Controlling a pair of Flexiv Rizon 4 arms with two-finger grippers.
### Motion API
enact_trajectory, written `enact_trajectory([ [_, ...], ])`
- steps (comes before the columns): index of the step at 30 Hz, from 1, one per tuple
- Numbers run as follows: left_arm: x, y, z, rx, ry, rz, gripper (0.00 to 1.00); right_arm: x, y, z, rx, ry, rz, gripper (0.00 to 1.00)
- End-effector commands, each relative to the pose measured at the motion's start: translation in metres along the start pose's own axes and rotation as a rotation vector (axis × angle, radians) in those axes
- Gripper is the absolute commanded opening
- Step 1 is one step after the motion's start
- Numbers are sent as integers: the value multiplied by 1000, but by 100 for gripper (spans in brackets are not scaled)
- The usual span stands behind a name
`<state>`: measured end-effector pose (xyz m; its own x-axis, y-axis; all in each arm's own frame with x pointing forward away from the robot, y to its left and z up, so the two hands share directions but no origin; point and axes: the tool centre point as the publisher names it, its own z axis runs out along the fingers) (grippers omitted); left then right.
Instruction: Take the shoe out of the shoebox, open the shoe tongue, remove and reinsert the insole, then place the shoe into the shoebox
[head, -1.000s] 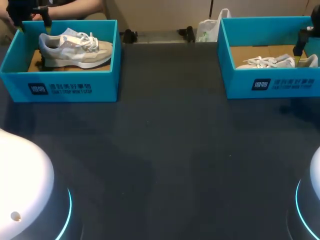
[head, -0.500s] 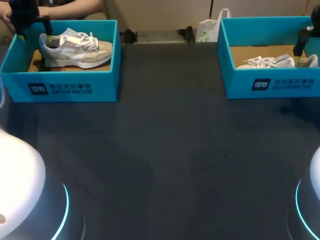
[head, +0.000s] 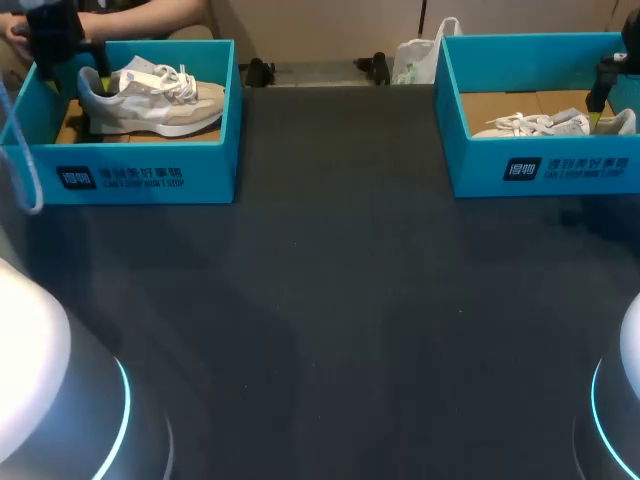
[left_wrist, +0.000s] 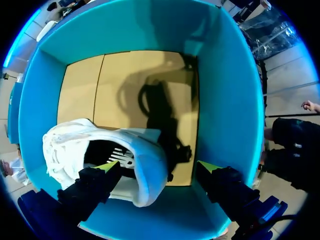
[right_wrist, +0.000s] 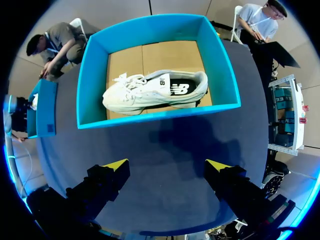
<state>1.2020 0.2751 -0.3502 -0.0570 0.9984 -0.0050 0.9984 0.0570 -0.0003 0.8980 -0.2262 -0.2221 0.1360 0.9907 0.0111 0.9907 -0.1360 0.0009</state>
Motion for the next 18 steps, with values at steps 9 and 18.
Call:
enact_trajectory([
  [9, 0, 16, 28, 60, 9, 2, 85, 0, -1, 0, -2, 0, 0, 100],
  [18, 0, 12, 37, 73, 12, 11, 83, 0, -1, 0, -2, 0, 0, 100],
])
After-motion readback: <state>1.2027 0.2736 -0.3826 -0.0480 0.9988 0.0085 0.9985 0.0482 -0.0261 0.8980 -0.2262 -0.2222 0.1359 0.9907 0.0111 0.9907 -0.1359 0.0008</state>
